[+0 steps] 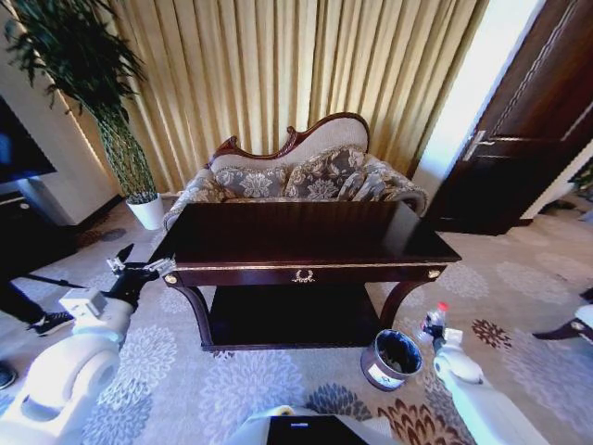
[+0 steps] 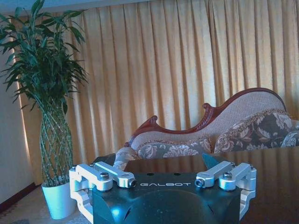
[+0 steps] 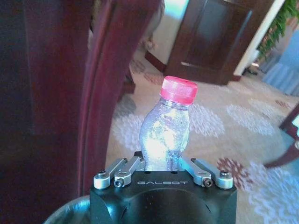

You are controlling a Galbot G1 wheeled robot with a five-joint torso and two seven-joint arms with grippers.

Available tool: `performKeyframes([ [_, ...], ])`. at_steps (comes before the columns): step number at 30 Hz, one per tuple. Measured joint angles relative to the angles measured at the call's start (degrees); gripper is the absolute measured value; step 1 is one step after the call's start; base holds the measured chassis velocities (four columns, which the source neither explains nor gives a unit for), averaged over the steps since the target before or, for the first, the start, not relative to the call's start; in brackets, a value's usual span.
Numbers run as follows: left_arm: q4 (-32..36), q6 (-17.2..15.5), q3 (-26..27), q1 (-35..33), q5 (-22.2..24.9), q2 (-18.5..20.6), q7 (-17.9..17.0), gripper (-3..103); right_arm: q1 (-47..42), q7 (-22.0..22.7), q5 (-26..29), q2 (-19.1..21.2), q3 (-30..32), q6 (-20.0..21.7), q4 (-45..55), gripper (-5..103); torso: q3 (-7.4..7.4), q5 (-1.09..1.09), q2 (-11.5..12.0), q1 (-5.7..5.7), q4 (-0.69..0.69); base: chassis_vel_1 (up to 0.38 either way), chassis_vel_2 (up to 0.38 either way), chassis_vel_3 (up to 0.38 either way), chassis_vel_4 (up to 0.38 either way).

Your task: Move to the front of the table and place the trash on the table into the trash bin.

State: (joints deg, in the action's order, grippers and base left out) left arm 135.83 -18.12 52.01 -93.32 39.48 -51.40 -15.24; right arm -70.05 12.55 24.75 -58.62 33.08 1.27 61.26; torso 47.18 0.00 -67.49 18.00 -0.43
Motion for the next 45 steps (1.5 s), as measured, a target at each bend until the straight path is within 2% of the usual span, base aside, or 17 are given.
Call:
performKeyframes([
  [2, 0.0, 0.0, 0.0, 0.0, 0.0, 0.0, 0.0, 100, 0.6, 0.0, -0.4, -0.7, 0.0, -0.1, -1.3, 19, 0.0, 0.0, 0.0, 0.0, -0.01, 0.0, 0.0, 0.0, 0.0],
  [4, 0.0, 0.0, -0.1, 0.0, 0.0, 0.2, 0.0, 100, 1.6, 0.0, -0.9, -1.9, -0.1, -0.2, -2.7, 30, 0.0, -0.01, 0.0, 0.0, -0.01, 0.0, 0.0, 0.0, 0.0],
  [6, 0.0, 0.0, -0.3, 0.1, 0.0, 0.3, 0.0, 100, 2.0, 0.0, -1.1, -2.3, -0.1, -0.2, -2.9, 30, 0.0, 0.0, 0.0, 0.0, 0.0, 0.0, 0.0, 0.0, 0.0],
  [11, -0.6, 0.4, -1.7, 1.0, -0.2, 0.4, 0.0, 100, 3.2, 0.0, -2.4, -3.4, 0.0, -0.2, -3.9, 57, 0.0, -0.01, 0.0, 0.0, 0.0, 0.0, 0.0, 0.0, 0.0],
  [14, -0.7, 0.6, -2.3, 1.4, -0.3, 0.3, -0.1, 100, 3.3, 0.0, -2.8, -3.3, 0.1, -0.3, -4.3, 63, 0.0, -0.01, 0.0, 0.0, 0.0, 0.0, 0.0, 0.0, 0.0],
  [16, -0.8, 0.7, -2.5, 1.5, -0.3, 0.3, -0.1, 100, 3.2, 0.0, -2.9, -3.2, 0.2, -0.3, -4.4, 73, 0.0, 0.0, 0.0, 0.0, 0.0, 0.0, 0.0, 0.0, 0.0],
  [18, -1.0, 0.8, -2.7, 1.6, -0.4, 0.3, -0.1, 100, 3.2, 0.0, -2.7, -3.0, 0.2, -0.3, -4.4, 73, 0.0, 0.0, 0.0, 0.0, 0.0, 0.0, 0.0, 0.0, 0.0],
  [19, -1.1, 0.9, -2.9, 1.7, -0.5, 0.3, -0.1, 100, 3.1, 0.0, -2.2, -2.8, 0.2, -0.4, -4.4, 79, 0.0, -0.01, 0.0, 0.0, 0.0, 0.0, 0.0, 0.0, 0.0],
  [20, -1.3, 1.0, -3.1, 1.8, -0.7, 0.3, -0.1, 100, 2.8, 0.0, -1.9, -2.6, 0.3, -0.4, -4.3, 89, 0.0, -0.01, 0.0, 0.0, 0.0, 0.0, 0.0, 0.0, 0.0],
  [24, -1.5, 1.0, -3.4, 2.0, -0.8, 0.3, -0.2, 100, 2.4, 0.0, -1.7, -2.4, 0.3, -0.4, -4.0, 98, 0.0, -0.01, 0.0, 0.0, 0.0, 0.0, 0.0, 0.0, 0.0],
  [33, -1.5, 0.9, -3.6, 2.0, -0.8, 0.3, -0.2, 100, 1.4, -0.1, 0.1, -2.3, 0.2, -0.4, -2.4, 100, 0.0, 0.01, 0.0, 0.0, 0.0, 0.0, 0.0, 0.0, 0.0],
  [36, -1.4, 0.9, -3.6, 2.0, -0.8, 0.2, -0.2, 100, -0.2, -2.6, 2.9, -1.4, 0.2, -0.4, 0.6, 100, 0.0, 0.02, 0.0, 0.0, 0.0, 0.0, 0.0, 0.0, 0.0],
  [38, -1.2, 0.9, -3.6, 2.0, -0.8, 0.1, -0.1, 100, -6.1, -8.2, 8.7, 2.6, 1.2, -1.2, 10.1, 100, -0.01, -0.01, 0.0, 0.0, 0.01, 0.0, 0.0, 0.0, 0.0],
  [39, -1.2, 0.9, -3.6, 2.0, -0.8, 0.1, -0.1, 100, -6.1, -8.2, 8.7, 2.6, 1.2, -1.2, 10.1, 100, -0.01, -0.01, 0.0, 0.0, 0.01, 0.0, 0.0, 0.0, 0.0],
  [41, -1.2, 0.9, -3.6, 2.2, -0.7, 0.0, -0.1, 100, -11.1, -9.8, 9.7, 5.3, 2.8, -4.2, 15.8, 100, -0.01, -0.01, 0.0, 0.0, -0.01, 0.0, 0.0, 0.0, 0.0],
  [44, -1.2, 0.9, -3.5, 2.4, -0.5, 0.0, -0.1, 100, -16.2, -10.0, 12.6, 7.0, 4.8, -5.0, 22.3, 100, -0.01, 0.0, 0.0, -0.01, -0.02, 0.0, 0.0, 0.0, 0.0],
  [45, -1.3, 0.9, -3.4, 2.6, -0.4, 0.1, -0.1, 100, -19.4, -10.0, 14.8, 7.4, 6.5, -5.2, 27.9, 100, -0.01, 0.0, 0.0, -0.01, -0.02, 0.0, 0.0, 0.0, 0.0],
])
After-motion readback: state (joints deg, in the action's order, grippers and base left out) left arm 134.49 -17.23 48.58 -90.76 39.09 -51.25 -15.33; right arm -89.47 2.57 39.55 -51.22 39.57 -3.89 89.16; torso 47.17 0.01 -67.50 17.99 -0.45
